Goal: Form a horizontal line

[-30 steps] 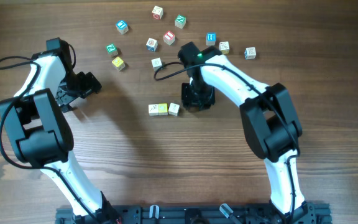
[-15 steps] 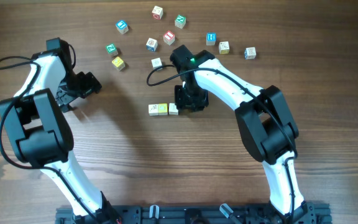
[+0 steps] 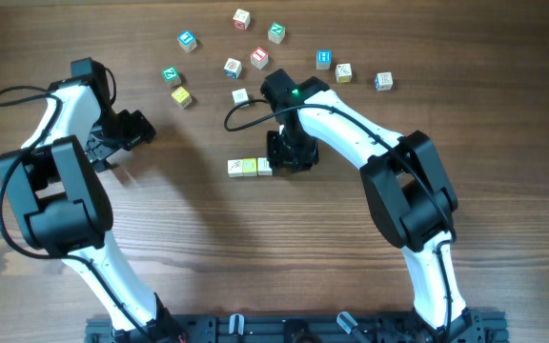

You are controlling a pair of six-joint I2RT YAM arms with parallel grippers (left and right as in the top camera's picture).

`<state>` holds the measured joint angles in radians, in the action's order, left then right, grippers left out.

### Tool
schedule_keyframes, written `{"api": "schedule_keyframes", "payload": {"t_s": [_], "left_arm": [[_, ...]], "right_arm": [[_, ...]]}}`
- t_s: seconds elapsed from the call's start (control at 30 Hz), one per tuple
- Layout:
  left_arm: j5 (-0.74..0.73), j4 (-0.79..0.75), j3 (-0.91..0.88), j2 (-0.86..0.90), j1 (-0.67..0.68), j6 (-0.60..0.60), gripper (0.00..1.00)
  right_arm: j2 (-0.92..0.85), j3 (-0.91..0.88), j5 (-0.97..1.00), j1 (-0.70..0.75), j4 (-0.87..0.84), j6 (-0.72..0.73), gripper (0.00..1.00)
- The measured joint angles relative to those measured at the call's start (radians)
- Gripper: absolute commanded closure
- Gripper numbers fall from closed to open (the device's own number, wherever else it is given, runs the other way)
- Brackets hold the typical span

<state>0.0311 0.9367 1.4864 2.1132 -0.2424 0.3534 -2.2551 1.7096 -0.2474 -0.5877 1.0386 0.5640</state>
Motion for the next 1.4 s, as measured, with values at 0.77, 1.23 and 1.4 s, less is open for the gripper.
{"api": "schedule_keyframes", "payload": {"t_s": [0.77, 1.23, 1.4], "left_arm": [[0.000, 0.000, 0.000, 0.000, 0.000, 0.000, 0.00], [0.000, 0.000, 0.000, 0.000, 0.000, 0.000, 0.00], [0.000, 0.000, 0.000, 0.000, 0.000, 0.000, 0.00]], "right_arm": [[0.000, 0.000, -0.008, 0.000, -0.026, 0.011, 0.58], [-0.012, 0.107, 0.072, 0.105, 0.196, -0.068, 0.71], [-0.013, 0.587, 0.079, 0.167, 0.329, -0.117, 0.79]]}}
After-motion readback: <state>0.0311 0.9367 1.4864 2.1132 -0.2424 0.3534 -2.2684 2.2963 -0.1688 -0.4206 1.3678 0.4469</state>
